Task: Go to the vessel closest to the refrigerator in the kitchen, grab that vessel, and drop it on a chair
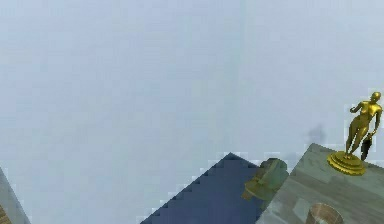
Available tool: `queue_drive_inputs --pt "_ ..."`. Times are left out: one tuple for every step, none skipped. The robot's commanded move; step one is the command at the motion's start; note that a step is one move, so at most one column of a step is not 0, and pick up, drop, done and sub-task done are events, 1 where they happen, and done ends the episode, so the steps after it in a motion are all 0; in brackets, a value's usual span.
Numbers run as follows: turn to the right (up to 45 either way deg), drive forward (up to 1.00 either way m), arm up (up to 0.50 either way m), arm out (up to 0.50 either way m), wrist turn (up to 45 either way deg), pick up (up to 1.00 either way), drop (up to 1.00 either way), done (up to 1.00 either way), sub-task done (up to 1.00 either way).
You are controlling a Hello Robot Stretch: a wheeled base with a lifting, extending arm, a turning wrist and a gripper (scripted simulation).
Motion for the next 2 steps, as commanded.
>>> queue_drive_inputs --pt "0.0 0.0 0.0 0.0 45.0 0.0 0.0 0.0 0.0" --pt "0.0 0.0 0.0 0.0 45.0 0.0 0.0 0.0 0.0"
